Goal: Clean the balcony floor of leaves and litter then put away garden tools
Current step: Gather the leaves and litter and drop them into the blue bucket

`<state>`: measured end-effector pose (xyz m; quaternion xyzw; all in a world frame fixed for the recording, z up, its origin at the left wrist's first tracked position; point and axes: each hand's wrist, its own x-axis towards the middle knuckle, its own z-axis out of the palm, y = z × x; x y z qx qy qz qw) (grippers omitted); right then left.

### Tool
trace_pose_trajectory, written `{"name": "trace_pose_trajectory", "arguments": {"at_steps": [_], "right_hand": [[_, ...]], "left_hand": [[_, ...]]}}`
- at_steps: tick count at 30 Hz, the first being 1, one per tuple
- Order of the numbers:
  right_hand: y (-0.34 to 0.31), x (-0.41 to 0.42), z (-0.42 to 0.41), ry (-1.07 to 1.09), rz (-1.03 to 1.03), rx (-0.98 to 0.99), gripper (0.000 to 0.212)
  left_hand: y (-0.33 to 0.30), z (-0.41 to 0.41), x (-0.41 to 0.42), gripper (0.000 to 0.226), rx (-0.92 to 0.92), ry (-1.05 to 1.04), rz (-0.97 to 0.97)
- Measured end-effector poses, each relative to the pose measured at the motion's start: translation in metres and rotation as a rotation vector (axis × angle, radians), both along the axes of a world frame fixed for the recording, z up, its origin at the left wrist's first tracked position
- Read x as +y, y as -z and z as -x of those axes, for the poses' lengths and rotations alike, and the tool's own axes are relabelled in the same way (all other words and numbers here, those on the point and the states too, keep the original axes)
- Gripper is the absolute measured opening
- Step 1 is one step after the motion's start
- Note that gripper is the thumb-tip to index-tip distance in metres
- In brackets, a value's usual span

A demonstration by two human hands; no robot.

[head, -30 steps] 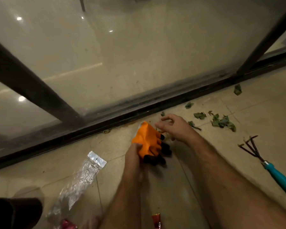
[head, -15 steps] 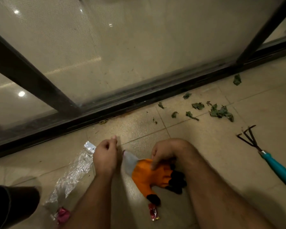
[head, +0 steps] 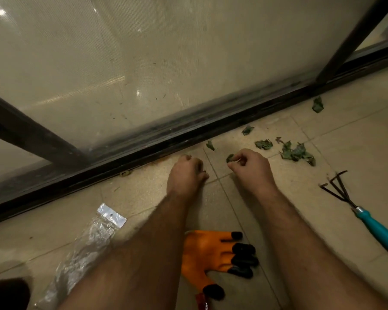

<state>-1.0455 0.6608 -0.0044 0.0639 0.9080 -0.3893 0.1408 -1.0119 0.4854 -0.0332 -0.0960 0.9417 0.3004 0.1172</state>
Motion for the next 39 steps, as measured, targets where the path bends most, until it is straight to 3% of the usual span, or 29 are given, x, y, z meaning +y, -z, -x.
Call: {"name": "trace_pose_trajectory", "arguments": {"at_steps": [6,9,13,17,21,25,32,35,39], "right_hand": [[0.017,-0.034,0.004,0.044,-0.007,0.120,0.009],[0.022,-0.055,0.010,0.010,-0.095,0.179,0.016],[0.030,-0.071,0.028,-0.039,-0.185,0.262,0.022],[0.037,-0.076,0.039,-0.075,-0.258,0.252,0.014],[0.035,-0.075,0.039,-0.046,-0.285,0.285,0.008],[0.023,-0.060,0.040,0.103,-0.050,0.267,0.026],[0.014,-0.010,0.038,0.356,0.317,0.130,0.010],[0.013,0.001,0.033,0.275,0.248,0.074,0.006],[0.017,0.006,0.028,0.177,0.035,0.057,0.020]], "left_hand": [[0.013,-0.006,0.008,0.012,0.113,-0.073,0.053],[0.007,-0.010,0.006,0.003,0.121,-0.278,-0.058],[0.006,-0.018,-0.021,0.011,0.114,-0.503,-0.230],[0.008,-0.013,-0.037,0.011,0.125,-0.528,-0.299],[0.009,0.002,-0.034,0.022,0.115,-0.411,-0.199],[0.010,0.016,-0.026,0.023,0.147,-0.322,-0.085],[0.012,0.025,-0.012,0.019,0.160,-0.221,0.007],[0.010,0.030,-0.004,0.018,0.158,-0.269,0.028],[0.009,0.037,0.000,0.016,0.088,-0.353,0.032]]}}
